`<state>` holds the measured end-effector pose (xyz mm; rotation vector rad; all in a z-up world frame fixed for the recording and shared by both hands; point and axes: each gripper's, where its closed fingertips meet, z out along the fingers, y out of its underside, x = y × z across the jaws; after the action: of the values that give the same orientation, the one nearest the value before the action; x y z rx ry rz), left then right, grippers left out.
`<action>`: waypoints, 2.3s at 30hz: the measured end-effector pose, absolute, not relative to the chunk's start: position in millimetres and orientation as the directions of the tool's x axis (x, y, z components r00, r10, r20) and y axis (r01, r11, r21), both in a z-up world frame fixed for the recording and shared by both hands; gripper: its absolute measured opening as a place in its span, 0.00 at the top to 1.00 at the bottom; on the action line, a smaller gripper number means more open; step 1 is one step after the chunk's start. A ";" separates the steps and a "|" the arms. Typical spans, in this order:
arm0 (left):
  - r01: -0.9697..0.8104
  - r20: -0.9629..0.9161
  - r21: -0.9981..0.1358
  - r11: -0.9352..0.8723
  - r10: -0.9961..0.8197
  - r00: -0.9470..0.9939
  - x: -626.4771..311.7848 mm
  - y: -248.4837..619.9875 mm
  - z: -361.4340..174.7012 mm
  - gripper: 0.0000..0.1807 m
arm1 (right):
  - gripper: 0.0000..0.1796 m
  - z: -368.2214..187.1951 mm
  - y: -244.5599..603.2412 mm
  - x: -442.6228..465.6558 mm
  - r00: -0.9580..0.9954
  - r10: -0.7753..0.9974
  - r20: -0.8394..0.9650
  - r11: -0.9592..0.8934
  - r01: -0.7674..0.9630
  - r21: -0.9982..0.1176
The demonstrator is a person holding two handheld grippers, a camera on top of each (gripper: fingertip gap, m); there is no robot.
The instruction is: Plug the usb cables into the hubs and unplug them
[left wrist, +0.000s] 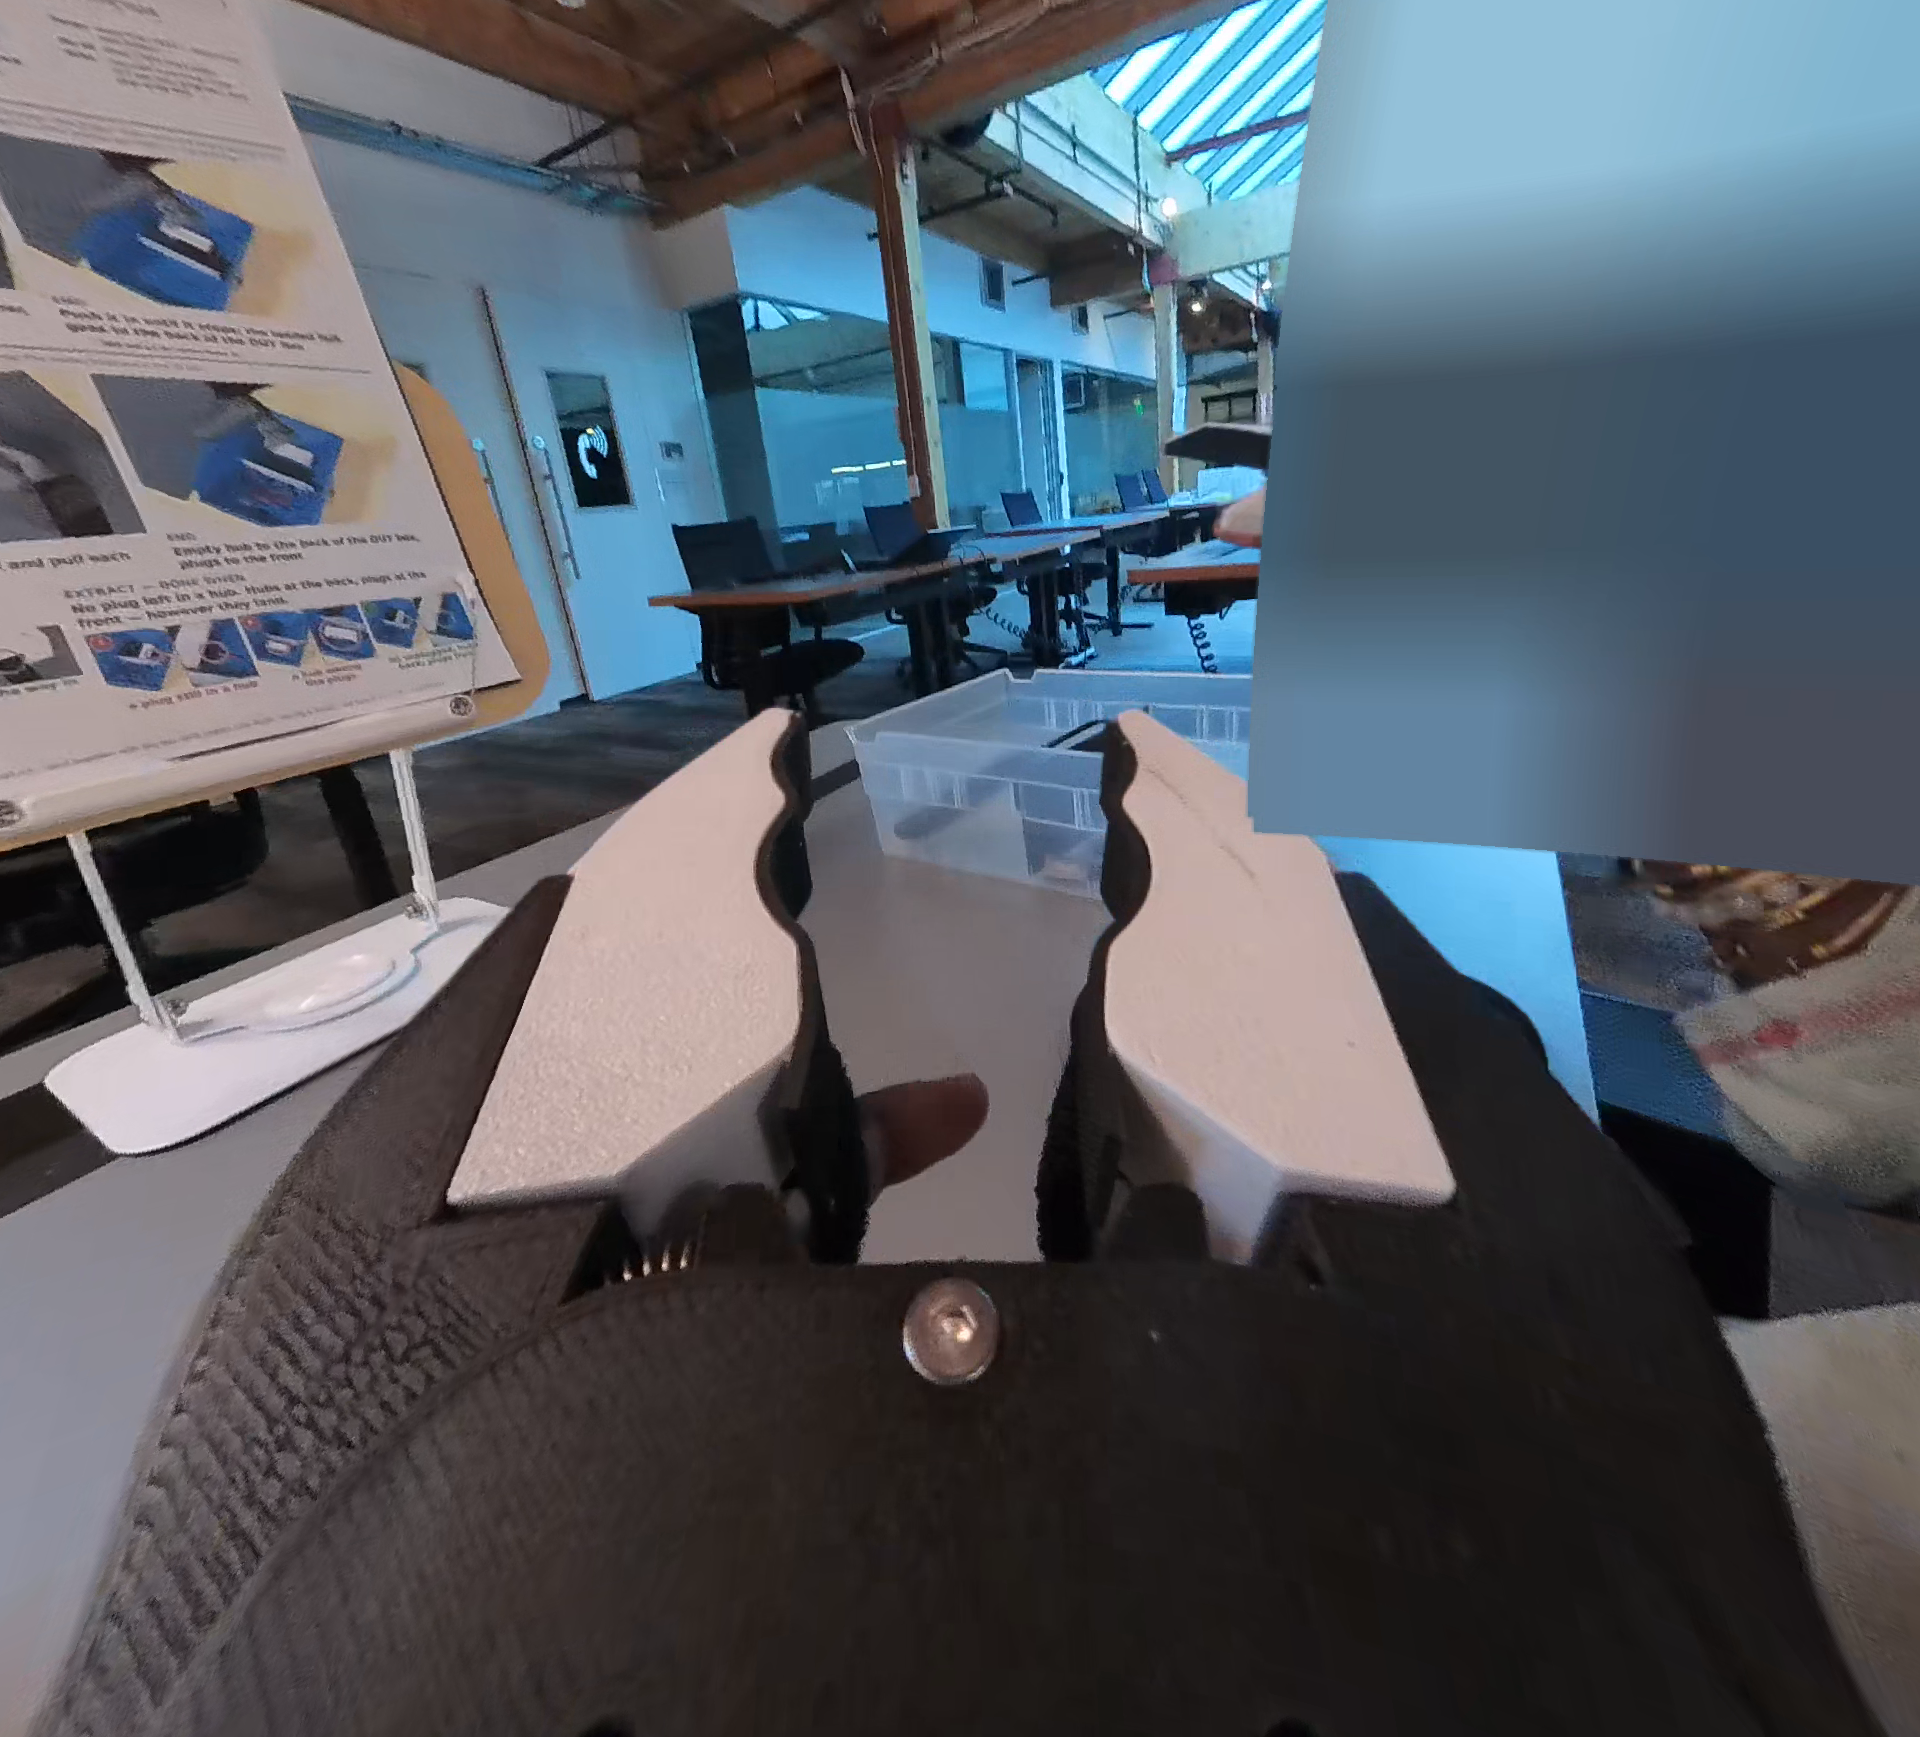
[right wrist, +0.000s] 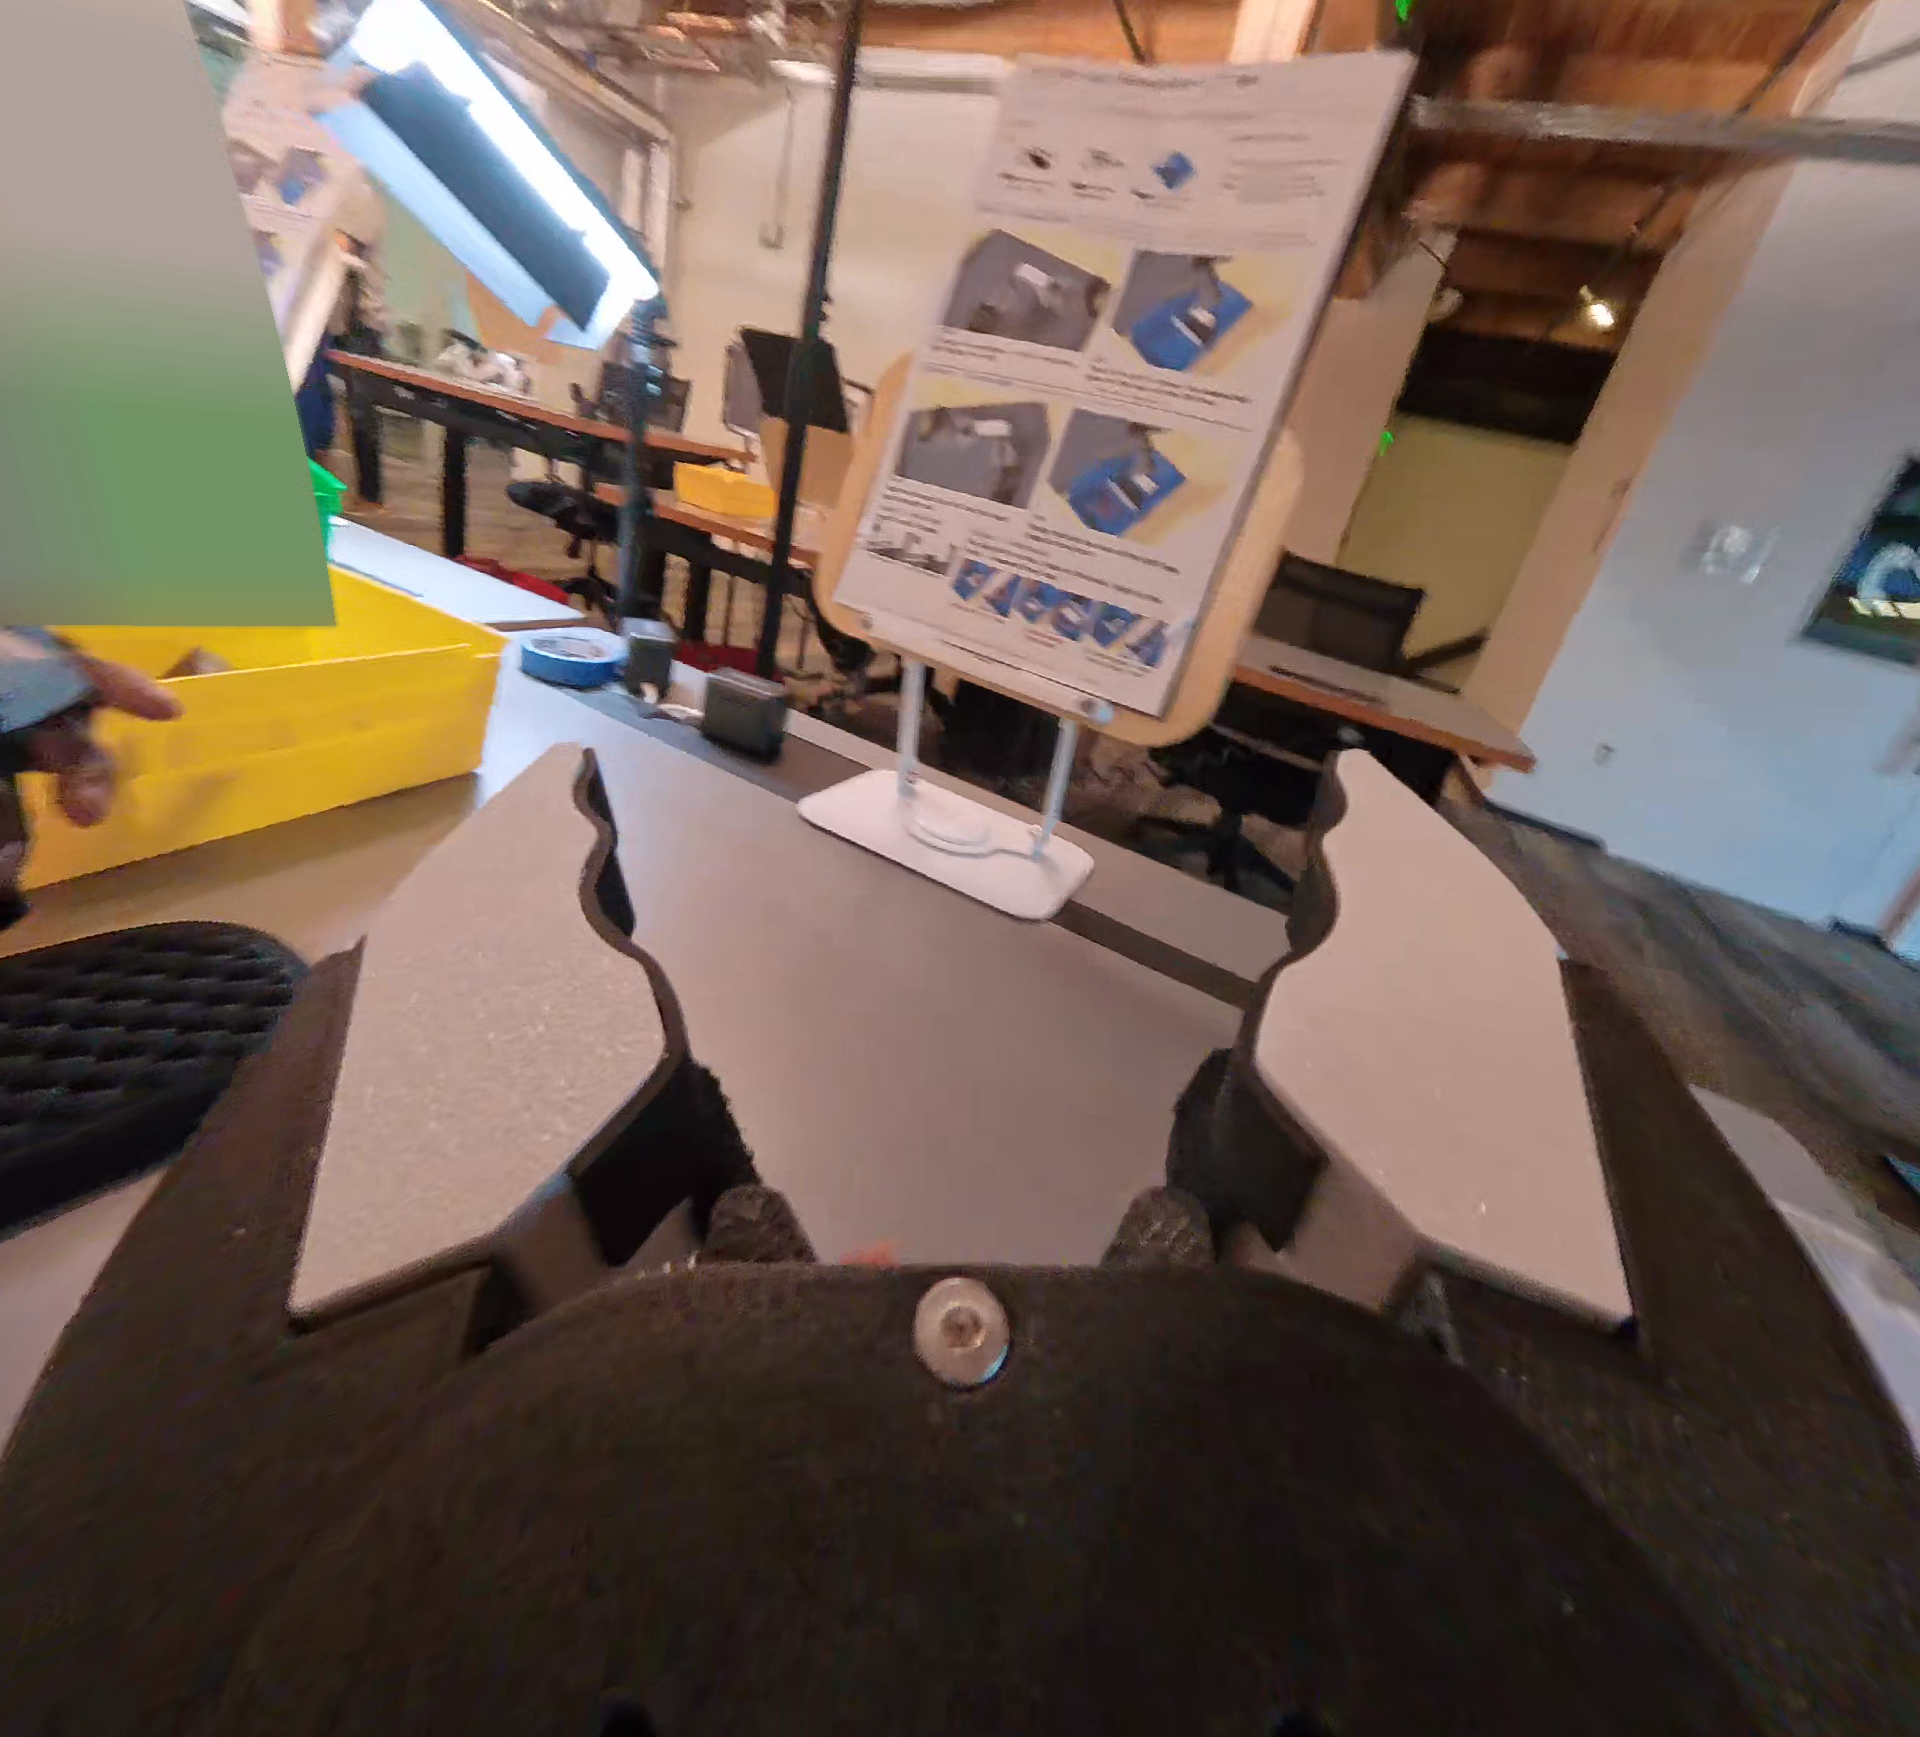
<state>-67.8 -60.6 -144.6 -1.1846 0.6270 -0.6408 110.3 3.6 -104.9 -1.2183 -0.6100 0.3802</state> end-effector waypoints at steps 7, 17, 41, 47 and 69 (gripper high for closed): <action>0.057 -0.123 -0.975 0.215 -0.735 0.667 -82.3 -61.6 -147.3 0.71 | 0.54 -171.6 2.6 44.4 0.704 0.686 0.184 0.419 -0.176 -0.891; -0.319 -0.304 -0.946 0.058 -0.500 0.811 -225.9 -57.9 -170.9 0.71 | 0.61 -177.2 2.8 44.0 0.621 0.780 0.075 0.317 -0.289 -0.903; -0.963 -0.491 0.268 0.041 -0.854 -0.173 -452.5 23.7 -312.8 0.65 | 0.58 -166.8 -7.7 44.7 0.577 0.812 0.084 0.349 -0.365 -0.863; -0.941 -0.429 0.333 0.066 -0.878 -0.213 -456.2 22.8 -319.3 0.62 | 0.60 -167.8 -4.0 49.0 0.592 0.801 0.085 0.352 -0.352 -0.867; -0.997 -0.742 0.039 -0.062 -0.670 0.013 -432.3 19.0 -244.9 0.68 | 0.63 -165.2 -1.4 56.3 0.570 0.822 0.005 0.302 -0.429 -0.851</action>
<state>-432.3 19.0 -244.9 -1.7835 1.7056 0.8323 56.3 -1.4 -165.2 -0.9330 -0.4937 0.8749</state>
